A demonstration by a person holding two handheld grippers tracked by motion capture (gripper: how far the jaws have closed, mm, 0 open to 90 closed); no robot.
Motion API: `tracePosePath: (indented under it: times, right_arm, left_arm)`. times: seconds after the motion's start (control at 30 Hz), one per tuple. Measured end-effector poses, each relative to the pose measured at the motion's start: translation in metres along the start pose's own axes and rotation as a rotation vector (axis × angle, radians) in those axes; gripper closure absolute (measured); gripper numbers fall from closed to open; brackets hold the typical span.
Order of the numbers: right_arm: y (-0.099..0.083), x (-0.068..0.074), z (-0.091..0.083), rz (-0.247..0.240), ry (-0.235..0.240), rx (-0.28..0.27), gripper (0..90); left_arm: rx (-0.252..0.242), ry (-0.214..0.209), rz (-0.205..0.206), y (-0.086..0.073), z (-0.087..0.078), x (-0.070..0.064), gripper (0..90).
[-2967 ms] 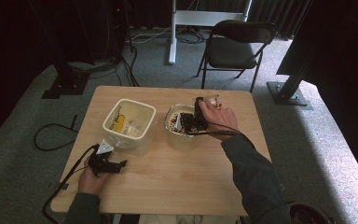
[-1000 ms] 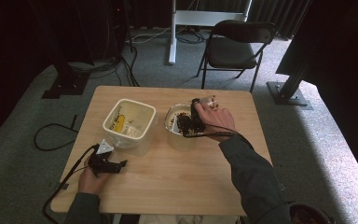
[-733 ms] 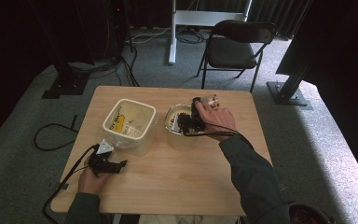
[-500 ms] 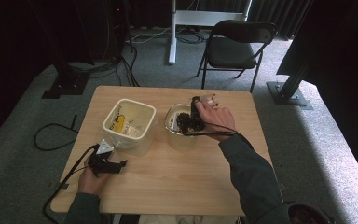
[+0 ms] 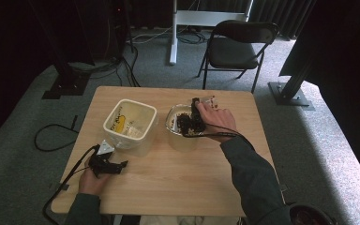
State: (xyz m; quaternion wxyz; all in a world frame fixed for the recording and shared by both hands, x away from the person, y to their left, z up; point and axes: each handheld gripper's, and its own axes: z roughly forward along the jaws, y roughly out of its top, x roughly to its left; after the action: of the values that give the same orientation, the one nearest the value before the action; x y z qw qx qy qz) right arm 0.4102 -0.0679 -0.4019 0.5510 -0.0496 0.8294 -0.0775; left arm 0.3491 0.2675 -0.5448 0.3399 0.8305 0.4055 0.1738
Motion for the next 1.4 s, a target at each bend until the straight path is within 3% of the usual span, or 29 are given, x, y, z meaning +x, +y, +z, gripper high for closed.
tracePosePath:
  times: [0.13,0.3,0.5,0.6,0.77,0.87,1.03,1.23,1.4]
  right_arm:
    - [0.001,0.002,-0.001,0.005,-0.002,-0.012,34.1]
    - [-0.004,-0.004,-0.002,0.098,0.003,-0.060,34.5]
    - [-0.011,-0.011,-0.006,0.176,0.013,-0.102,34.8]
    - [-0.017,-0.018,-0.007,0.257,0.052,-0.147,35.1]
    - [-0.033,-0.030,-0.007,0.430,0.137,-0.234,35.8]
    - [-0.041,-0.036,-0.006,0.504,0.186,-0.276,35.8]
    - [-0.059,-0.044,-0.001,0.690,0.296,-0.367,35.8]
    - [-0.083,-0.048,0.009,0.917,0.427,-0.486,35.8]
    - [-0.095,-0.047,0.014,1.043,0.491,-0.551,35.8]
  left_arm:
    - [0.000,0.000,0.000,0.000,0.000,0.000,13.6]
    - [0.000,0.000,0.000,0.000,0.000,0.000,13.6]
    - [0.001,0.000,0.000,0.000,0.000,0.000,13.6]
    - [0.002,-0.001,0.000,0.000,0.000,0.000,13.6]
    - [0.002,-0.001,0.001,0.000,0.000,0.000,13.6]
    - [0.002,-0.001,0.001,0.000,0.000,0.000,13.6]
    - [0.001,0.000,0.000,0.000,0.000,0.000,13.6]
    - [0.000,0.001,-0.001,0.000,0.000,0.000,13.6]
    - [0.000,0.002,-0.001,0.000,0.000,0.000,13.6]
